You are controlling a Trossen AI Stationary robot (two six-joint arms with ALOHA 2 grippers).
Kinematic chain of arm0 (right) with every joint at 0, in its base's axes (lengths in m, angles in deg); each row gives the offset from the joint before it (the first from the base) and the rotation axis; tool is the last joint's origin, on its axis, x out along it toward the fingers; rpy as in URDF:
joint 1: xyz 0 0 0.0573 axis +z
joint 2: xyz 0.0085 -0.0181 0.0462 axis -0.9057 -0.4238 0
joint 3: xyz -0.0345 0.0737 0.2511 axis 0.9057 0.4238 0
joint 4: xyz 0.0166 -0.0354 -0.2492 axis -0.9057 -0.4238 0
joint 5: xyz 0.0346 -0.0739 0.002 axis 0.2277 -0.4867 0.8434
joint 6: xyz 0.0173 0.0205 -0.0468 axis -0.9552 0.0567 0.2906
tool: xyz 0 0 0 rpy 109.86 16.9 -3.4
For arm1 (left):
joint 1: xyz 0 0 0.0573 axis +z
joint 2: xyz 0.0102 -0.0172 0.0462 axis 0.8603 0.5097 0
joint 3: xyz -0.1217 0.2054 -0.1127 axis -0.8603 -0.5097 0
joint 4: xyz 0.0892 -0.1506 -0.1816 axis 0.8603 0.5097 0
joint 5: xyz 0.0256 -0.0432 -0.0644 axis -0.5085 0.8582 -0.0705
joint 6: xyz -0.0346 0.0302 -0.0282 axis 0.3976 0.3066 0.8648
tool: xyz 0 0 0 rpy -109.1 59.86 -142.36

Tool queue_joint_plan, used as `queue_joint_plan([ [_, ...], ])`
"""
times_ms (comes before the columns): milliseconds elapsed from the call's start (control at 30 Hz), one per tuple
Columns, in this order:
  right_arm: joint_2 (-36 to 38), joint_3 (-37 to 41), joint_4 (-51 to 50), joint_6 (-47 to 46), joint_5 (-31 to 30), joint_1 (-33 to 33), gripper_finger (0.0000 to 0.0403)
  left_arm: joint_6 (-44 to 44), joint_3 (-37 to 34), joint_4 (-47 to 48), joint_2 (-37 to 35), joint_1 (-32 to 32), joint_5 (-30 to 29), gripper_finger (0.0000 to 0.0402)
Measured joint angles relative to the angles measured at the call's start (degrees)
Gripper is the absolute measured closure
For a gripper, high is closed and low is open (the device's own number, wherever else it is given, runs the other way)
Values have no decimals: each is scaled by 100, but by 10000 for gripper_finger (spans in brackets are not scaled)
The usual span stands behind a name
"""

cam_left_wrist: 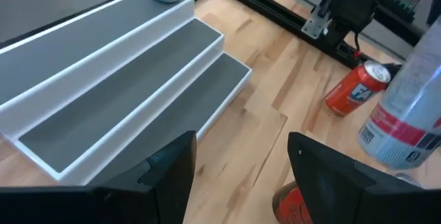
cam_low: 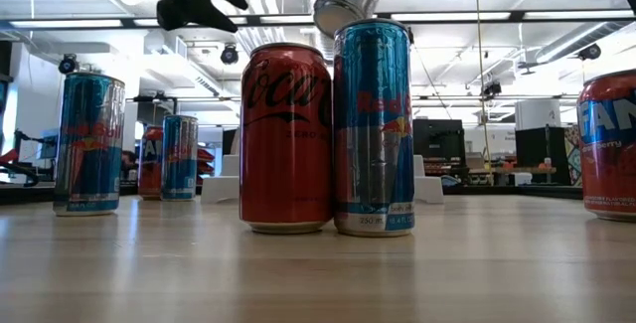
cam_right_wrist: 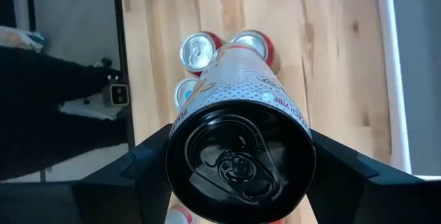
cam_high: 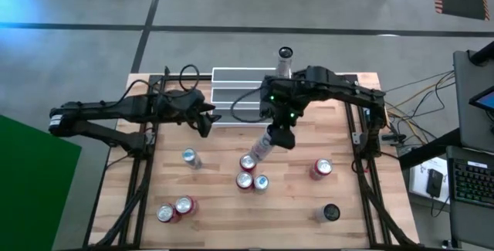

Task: Place canned beverage on shelf
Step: Put the right white soda can on the middle tier of the shelf aligned with the other white soda can

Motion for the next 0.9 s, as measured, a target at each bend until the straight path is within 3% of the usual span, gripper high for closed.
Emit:
queue_joint_plan([
  [267,314,1035,8,71,-5,430,158,202,-6,-85,-119,-10,-28,187],
  [567,1356,2613,-3,-107,-234,404,158,468,-108,-168,-62,-57,-48,187],
  [900,1349,2963,-10,299,-592,252,158,522,-109,-648,130,-57,-50,187],
])
